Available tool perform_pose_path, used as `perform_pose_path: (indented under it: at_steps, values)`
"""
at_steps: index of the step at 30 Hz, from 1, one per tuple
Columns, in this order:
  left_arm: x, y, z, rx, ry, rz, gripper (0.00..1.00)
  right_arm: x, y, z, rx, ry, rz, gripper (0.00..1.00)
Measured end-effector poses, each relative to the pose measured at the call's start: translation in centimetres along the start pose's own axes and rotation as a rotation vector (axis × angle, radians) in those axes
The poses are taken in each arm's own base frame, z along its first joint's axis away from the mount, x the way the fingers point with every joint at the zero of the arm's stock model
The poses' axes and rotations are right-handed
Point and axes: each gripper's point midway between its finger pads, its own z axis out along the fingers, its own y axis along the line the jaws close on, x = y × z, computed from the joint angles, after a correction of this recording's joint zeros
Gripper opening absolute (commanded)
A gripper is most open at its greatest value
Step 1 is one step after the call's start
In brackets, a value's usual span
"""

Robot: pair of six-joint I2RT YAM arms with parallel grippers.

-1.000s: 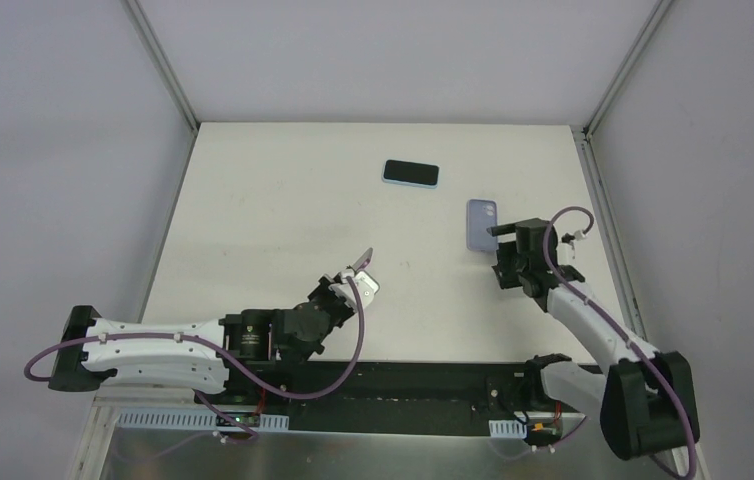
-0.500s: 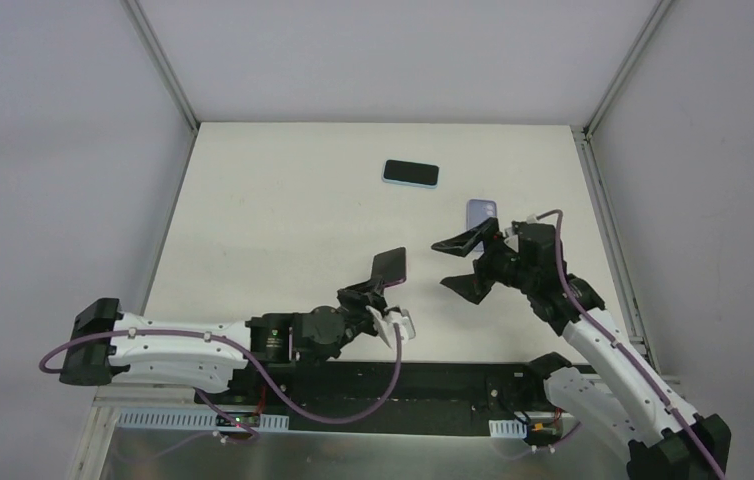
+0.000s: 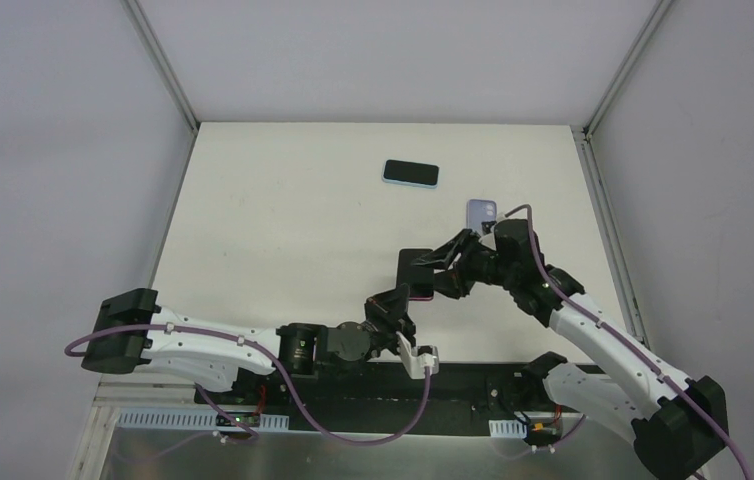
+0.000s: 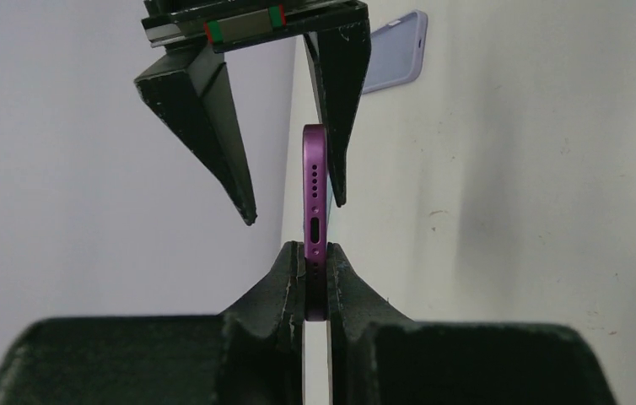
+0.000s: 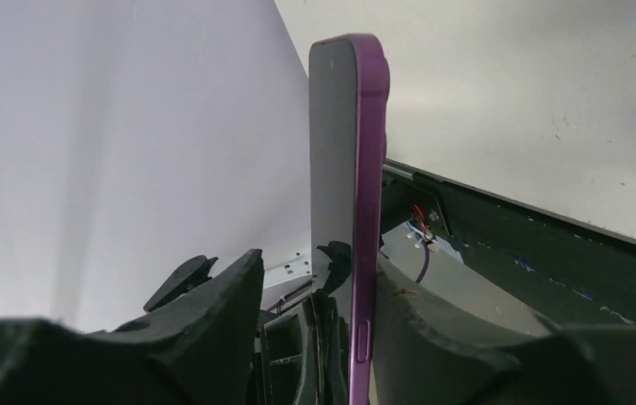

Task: Take the phone out of the phone case
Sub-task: Place the phone at the center of the board.

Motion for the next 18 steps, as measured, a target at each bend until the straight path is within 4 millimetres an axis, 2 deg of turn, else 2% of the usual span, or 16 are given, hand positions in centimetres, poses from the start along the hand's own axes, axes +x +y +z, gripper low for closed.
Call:
perform_pose_path:
  at_steps: [4,10,15,16,18]
  values:
    - [-0.1,0.6,0.0,-0.026,0.0,-0.008,0.0,0.1,0.4,0.4,-0.011,0.011,0.008,0.31]
    - [0.0,1.7,-0.3,-0.07,0.012,-0.044,0.0,0.5,1.1,0.9,-0.033,0.022,0.015,0.02]
    - [0.2,2.5,-0.5,-0.105,0.023,-0.082,0.01,0.7,2.0,1.0,-0.071,0.012,0.002,0.0]
    - [0.2,2.5,-0.5,-0.107,0.024,-0.083,0.09,0.6,2.0,1.1,-0.076,0.008,0.002,0.0]
    - [0.3,2.5,-0.5,-0.108,0.027,-0.091,0.35,0.6,2.0,1.1,-0.083,0.001,-0.001,0.0]
